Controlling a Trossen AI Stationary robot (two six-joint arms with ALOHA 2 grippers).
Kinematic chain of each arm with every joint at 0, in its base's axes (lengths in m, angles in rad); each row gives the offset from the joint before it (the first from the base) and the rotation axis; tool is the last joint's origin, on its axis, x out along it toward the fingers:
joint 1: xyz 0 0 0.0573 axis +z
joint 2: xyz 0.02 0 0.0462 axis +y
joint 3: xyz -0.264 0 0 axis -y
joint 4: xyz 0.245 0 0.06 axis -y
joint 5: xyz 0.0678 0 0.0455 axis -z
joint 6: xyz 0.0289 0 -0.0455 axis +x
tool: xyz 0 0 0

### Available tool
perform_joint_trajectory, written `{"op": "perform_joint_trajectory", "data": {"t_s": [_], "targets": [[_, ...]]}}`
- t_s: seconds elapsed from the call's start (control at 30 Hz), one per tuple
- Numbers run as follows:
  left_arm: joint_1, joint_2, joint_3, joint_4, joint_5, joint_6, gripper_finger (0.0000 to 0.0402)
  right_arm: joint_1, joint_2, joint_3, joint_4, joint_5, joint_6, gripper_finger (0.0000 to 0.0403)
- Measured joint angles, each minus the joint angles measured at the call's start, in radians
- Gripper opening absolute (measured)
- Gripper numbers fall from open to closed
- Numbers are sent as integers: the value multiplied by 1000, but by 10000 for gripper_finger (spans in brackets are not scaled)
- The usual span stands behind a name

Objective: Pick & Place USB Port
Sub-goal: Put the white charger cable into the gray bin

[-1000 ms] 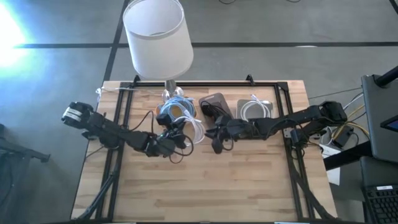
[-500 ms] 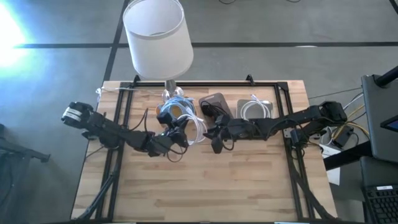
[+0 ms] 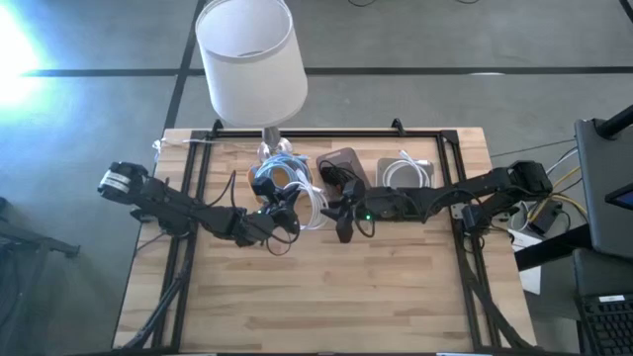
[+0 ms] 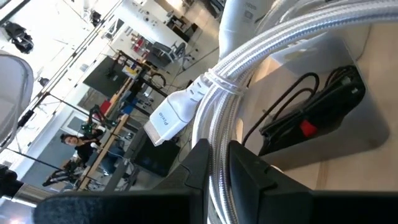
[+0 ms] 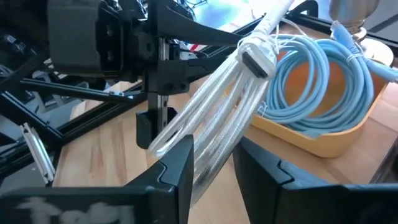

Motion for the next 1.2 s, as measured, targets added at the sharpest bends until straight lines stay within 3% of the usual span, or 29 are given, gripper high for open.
{"op": "perform_joint_trajectory", "data": {"t_s": [0.1,0.33,0.63,0.77,1.0,1.2], "targets": [[3,0,-2,3,5,-4,42,0,0,0,0,0,3,106],[8,1,4,93,123,-4,42,-7,-2,0,27,-8,7,109],[13,2,12,140,162,43,42,-7,-3,0,25,-3,-72,109],[21,2,12,142,177,54,42,-7,-2,0,17,0,-82,89],[32,2,12,135,180,78,59,-8,-4,0,-43,8,-85,19],[34,1,12,110,213,68,69,-8,-46,0,-87,3,-84,16]]}}
